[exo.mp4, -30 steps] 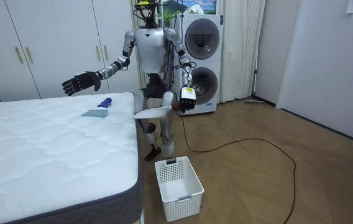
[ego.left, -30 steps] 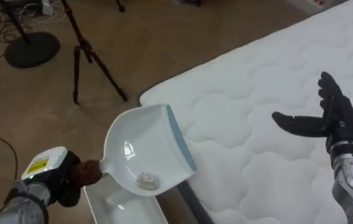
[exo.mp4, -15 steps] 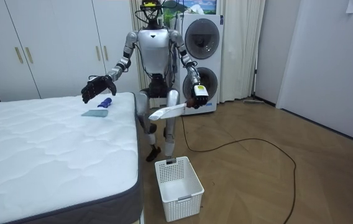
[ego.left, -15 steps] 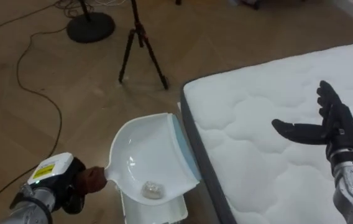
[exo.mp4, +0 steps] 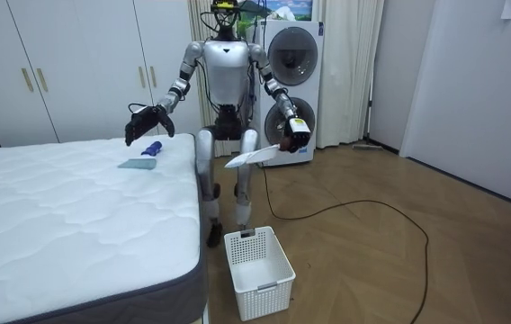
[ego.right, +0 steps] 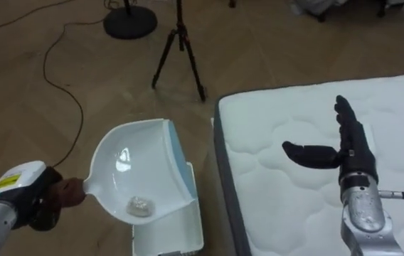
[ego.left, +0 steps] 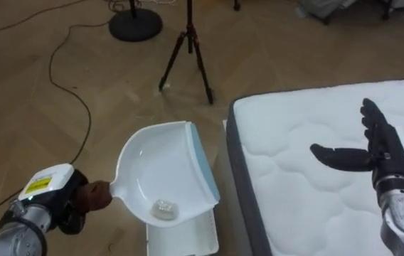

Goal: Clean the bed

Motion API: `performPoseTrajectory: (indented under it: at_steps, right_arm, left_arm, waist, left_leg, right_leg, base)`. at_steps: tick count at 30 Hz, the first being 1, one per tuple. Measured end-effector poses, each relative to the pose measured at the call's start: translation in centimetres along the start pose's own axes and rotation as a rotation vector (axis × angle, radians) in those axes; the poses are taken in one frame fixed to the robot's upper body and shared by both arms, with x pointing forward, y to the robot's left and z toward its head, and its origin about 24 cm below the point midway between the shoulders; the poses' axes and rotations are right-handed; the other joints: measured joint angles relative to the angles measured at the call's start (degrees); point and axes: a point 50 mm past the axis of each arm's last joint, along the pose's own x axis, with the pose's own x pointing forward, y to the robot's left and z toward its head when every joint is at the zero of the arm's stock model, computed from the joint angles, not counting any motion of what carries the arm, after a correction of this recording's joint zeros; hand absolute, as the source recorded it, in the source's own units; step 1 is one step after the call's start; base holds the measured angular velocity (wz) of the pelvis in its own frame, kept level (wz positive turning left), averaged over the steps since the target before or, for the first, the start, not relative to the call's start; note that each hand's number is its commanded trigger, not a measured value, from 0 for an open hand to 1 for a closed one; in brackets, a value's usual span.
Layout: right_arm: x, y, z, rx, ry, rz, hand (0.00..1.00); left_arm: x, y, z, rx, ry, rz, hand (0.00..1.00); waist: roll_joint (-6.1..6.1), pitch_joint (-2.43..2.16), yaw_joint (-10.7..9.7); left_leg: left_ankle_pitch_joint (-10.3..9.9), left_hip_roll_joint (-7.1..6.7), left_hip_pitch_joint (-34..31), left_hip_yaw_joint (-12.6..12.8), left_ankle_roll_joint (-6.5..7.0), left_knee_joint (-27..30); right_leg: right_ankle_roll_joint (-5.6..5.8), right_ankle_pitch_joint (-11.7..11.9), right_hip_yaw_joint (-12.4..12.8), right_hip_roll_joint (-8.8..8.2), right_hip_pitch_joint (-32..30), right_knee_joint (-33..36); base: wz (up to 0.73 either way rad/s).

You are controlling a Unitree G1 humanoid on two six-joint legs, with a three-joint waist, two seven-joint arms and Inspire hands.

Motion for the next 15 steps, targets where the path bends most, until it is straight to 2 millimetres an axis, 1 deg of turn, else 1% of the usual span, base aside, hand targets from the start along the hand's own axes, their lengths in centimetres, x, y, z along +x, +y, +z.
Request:
performPoseTrajectory:
  at_steps: [1, 2, 3, 4, 5, 6, 7, 8, 9, 11, 13, 14, 15]
  right_arm:
    - [-0.02, -0.05, -0.03, -0.001, 0.001, -0.012, 0.00]
    - [0.00, -0.36, -0.01, 0.002, -0.001, -0.030, 0.00]
    - [-0.02, -0.47, -0.03, 0.004, -0.001, -0.036, 0.00]
    - [-0.17, -0.59, -0.22, 0.016, 0.003, -0.037, 0.00]
    - [-0.17, -0.49, -0.09, 0.027, -0.002, -0.020, 0.00]
    - [-0.30, -0.24, -0.27, 0.025, 0.004, 0.006, 0.00]
    - [-0.39, -0.14, -0.39, 0.022, 0.007, 0.020, 0.00]
    - [-0.42, -0.05, -0.39, 0.013, 0.005, 0.039, 0.00]
    - [-0.40, -0.07, -0.35, 0.011, 0.003, 0.047, 0.00]
    - [-0.36, -0.01, -0.29, 0.010, 0.000, 0.057, 0.00]
    - [-0.34, 0.00, -0.18, 0.011, -0.008, 0.058, 0.00]
    - [-0.34, 0.00, -0.11, 0.012, -0.016, 0.058, 0.00]
    - [-0.34, 0.01, -0.06, 0.013, -0.020, 0.059, 0.00]
  left_arm:
    - [0.07, 0.12, 0.11, 0.003, -0.006, 0.002, 1.00]
    - [0.23, 0.34, 0.48, 0.003, -0.027, 0.002, 1.00]
    - [0.27, 0.38, 0.61, 0.005, -0.038, -0.001, 1.00]
    - [0.25, 0.04, 0.73, 0.005, -0.052, -0.017, 1.00]
    - [0.29, 0.10, 0.75, 0.005, -0.056, -0.016, 1.00]
    - [0.15, -0.24, 0.55, 0.004, -0.047, -0.026, 1.00]
    - [0.05, -0.40, 0.43, 0.006, -0.043, -0.031, 1.00]
    - [-0.04, -0.45, 0.22, 0.010, -0.035, -0.033, 1.00]
    - [-0.05, -0.45, 0.18, 0.010, -0.031, -0.032, 1.00]
    - [-0.06, -0.46, 0.14, 0.008, -0.029, -0.032, 1.00]
    - [-0.10, -0.56, 0.09, 0.007, -0.027, -0.034, 1.00]
    - [-0.10, -0.58, 0.08, 0.007, -0.027, -0.035, 1.00]
    - [-0.10, -0.57, 0.08, 0.006, -0.027, -0.035, 1.00]
  waist:
    - [-0.72, -0.22, -1.02]
    - [-0.89, -0.33, -1.58]
    - [-0.64, -0.34, -1.51]
    - [0.30, -0.80, -0.88]
    - [0.79, -0.09, -0.26]
    - [0.43, -0.28, -0.02]
    - [0.17, -0.45, 0.05]
    - [-0.18, -0.59, 0.32]
    - [-0.16, -0.59, 0.24]
    - [-0.14, -0.57, 0.77]
    - [-0.13, -0.49, 1.01]
    - [-0.16, -0.47, 1.16]
    - [-0.16, -0.36, 1.26]
  left_leg:
    - [0.21, -0.87, -0.85, -0.16, -0.41, 1.29]
    - [-1.25, 0.90, -2.52, 6.63, -0.98, 5.54]
    - [-3.45, 3.08, -3.31, 11.05, -0.75, 8.94]
    - [-9.42, 6.73, -3.29, 17.17, -0.69, 12.72]
    - [-11.17, 9.07, -3.97, 21.85, -1.49, 13.77]
    - [-11.51, 7.52, -3.52, 20.95, -1.27, 13.30]
    - [-11.49, 6.59, -3.10, 20.10, -1.26, 12.62]
    - [-10.79, 5.19, -2.26, 18.77, -0.98, 11.14]
    - [-10.39, 4.55, -1.52, 17.75, 0.03, 10.41]
    - [-10.05, 4.15, -0.46, 16.64, 1.11, 9.85]
    - [-10.35, 4.12, 0.41, 15.64, 1.65, 9.71]
    - [-10.56, 4.06, 0.73, 15.13, 1.79, 10.04]
    - [-10.67, 4.06, 0.91, 15.03, 1.75, 10.08]
  right_leg:
    - [0.63, 1.95, 1.11, -0.75, -0.31, -1.34]
    - [0.89, 3.60, -3.70, -3.06, -0.60, -1.17]
    - [0.78, 3.86, -5.21, -3.43, -0.56, -0.91]
    - [0.71, 3.95, -5.82, -3.13, -0.37, -0.60]
    - [1.09, 3.72, -5.81, -3.53, -0.57, 1.32]
    - [1.43, 3.87, -4.10, -3.50, -1.06, 2.18]
    - [1.50, 4.10, -2.88, -3.28, -1.08, 1.81]
    - [1.81, 4.91, -1.28, -3.00, -0.77, 1.17]
    - [1.75, 5.81, -0.58, -2.83, -0.13, 0.96]
    - [1.91, 5.64, 0.08, -2.45, 0.62, 1.34]
    - [1.89, 5.25, 0.03, -2.22, 1.52, 1.69]
    - [1.64, 4.86, -0.01, -2.17, 2.03, 1.67]
    - [1.65, 4.61, -0.08, -2.15, 2.39, 1.61]
  base:
    - [0.89]
    - [0.82]
    - [0.52]
    - [0.31]
    - [0.30]
    - [0.26]
    - [0.20]
    - [0.35]
    - [0.38]
    - [0.31]
    - [0.34]
    - [0.34]
    - [0.20]
